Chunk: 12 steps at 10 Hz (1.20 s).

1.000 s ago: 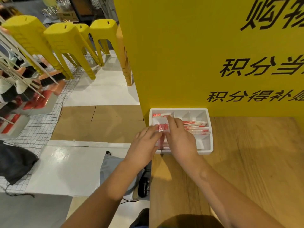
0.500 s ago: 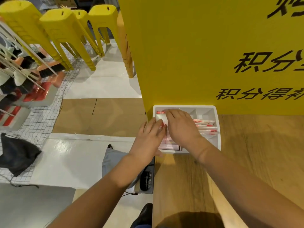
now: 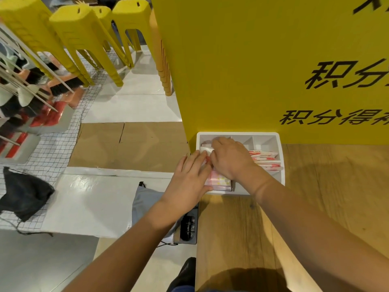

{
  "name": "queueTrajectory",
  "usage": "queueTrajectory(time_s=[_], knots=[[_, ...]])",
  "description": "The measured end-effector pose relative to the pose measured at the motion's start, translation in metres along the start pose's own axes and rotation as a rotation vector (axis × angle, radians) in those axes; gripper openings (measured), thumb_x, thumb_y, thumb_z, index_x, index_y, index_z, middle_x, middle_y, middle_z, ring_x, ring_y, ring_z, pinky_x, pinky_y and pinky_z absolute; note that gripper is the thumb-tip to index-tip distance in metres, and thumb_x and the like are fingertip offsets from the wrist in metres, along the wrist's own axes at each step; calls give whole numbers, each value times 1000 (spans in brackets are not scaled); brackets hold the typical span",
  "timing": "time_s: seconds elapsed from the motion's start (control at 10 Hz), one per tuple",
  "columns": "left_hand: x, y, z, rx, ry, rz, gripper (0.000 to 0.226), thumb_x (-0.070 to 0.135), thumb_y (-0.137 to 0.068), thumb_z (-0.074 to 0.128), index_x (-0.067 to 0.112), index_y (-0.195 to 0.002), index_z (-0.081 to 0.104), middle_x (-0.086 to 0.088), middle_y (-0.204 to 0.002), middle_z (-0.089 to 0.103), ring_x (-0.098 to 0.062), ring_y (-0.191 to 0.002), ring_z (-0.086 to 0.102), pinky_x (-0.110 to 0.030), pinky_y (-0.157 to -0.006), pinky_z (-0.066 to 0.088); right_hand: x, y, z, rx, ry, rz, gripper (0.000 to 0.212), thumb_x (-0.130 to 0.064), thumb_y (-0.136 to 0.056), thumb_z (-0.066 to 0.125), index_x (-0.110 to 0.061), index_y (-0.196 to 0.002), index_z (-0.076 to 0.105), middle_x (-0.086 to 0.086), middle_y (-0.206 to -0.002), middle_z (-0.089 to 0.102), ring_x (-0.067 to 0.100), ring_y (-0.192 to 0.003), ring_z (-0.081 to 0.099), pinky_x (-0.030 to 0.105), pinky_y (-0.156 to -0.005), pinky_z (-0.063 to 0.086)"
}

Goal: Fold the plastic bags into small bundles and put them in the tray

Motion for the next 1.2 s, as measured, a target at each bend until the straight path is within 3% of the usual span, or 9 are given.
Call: queueTrajectory(time_s=[0.2, 0.3, 0.4, 0.5, 0.6, 0.7, 1.0, 1.1, 1.2], knots=[[6, 0, 0, 53, 53, -41, 60, 35, -82, 78, 5, -131, 59, -19, -139, 52, -34, -132, 47, -50, -110, 40, -1, -3, -2, -5, -21, 10, 44, -34, -105, 31, -14, -142, 44, 8, -144, 49, 27, -131, 44, 40, -105, 31], [7, 0, -3, 104, 138, -54, 47, 28, -82, 76, 8, -122, 62, -14, -128, 57, -31, -129, 48, -44, -107, 41, 2, -3, -1, 84, -42, 0, 35, -31, -104, 41, -14, -133, 49, 9, -129, 57, 30, -117, 54, 41, -93, 38], [7, -1, -1, 112, 113, -46, 30, 26, -88, 70, 12, -114, 65, -10, -127, 60, -30, -131, 49, -45, -107, 40, 2, 6, -1, 287, -11, -51, 24, -16, -87, 69, -9, -110, 63, 11, -104, 64, 34, -93, 62, 42, -81, 46], [6, -2, 1, 77, 86, -53, 38, 28, -82, 77, 14, -116, 67, -9, -132, 60, -28, -133, 49, -48, -110, 38, 7, 22, 2, 350, 54, -91, 25, -12, -77, 75, -7, -101, 70, 14, -110, 68, 36, -102, 63, 50, -96, 49], [2, -4, 2, 17, 46, -44, 58, 29, -70, 86, 13, -122, 66, -11, -135, 60, -30, -132, 49, -52, -109, 38, 11, 39, 10, 247, 117, -116, 42, -31, -91, 65, -7, -126, 65, 17, -139, 57, 36, -131, 52, 60, -112, 34], [2, -9, 4, 28, 12, -61, 55, 24, -71, 87, 12, -122, 68, -11, -134, 61, -30, -131, 49, -53, -108, 38, 12, 41, 11, 60, 202, -106, 60, -44, -106, 33, -12, -156, 29, 12, -165, 18, 29, -153, 16, 57, -123, 5], [11, -19, -4, -92, -43, -137, 52, 23, -58, 94, 16, -105, 74, -8, -121, 69, -32, -124, 56, -62, -107, 35, 5, 28, 0, -88, 392, -127, 60, -45, -107, 14, -13, -157, 20, 11, -166, 14, 25, -154, 8, 61, -117, -12], [9, -16, -8, -63, 29, -144, 50, 22, -67, 89, 17, -114, 70, -8, -129, 64, -34, -129, 52, -63, -112, 25, 8, 37, -6, -39, 373, -126, 59, -43, -107, 21, -12, -158, 20, 12, -166, 11, 28, -154, 5, 59, -119, -9], [5, -10, -13, -78, 163, -168, 51, 21, -84, 75, 17, -132, 59, -6, -148, 49, -30, -141, 37, -55, -119, 15, 14, 50, -7, 149, 236, -89, 55, -39, -105, 37, -11, -153, 38, 14, -161, 29, 31, -151, 19, 57, -121, -1]])
Point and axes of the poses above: each hand's wrist, its own y-axis away from the middle knuckle, its own z-axis out of the palm, x = y × z, the point moved 1 cm from there along -y, towards the middle knuckle
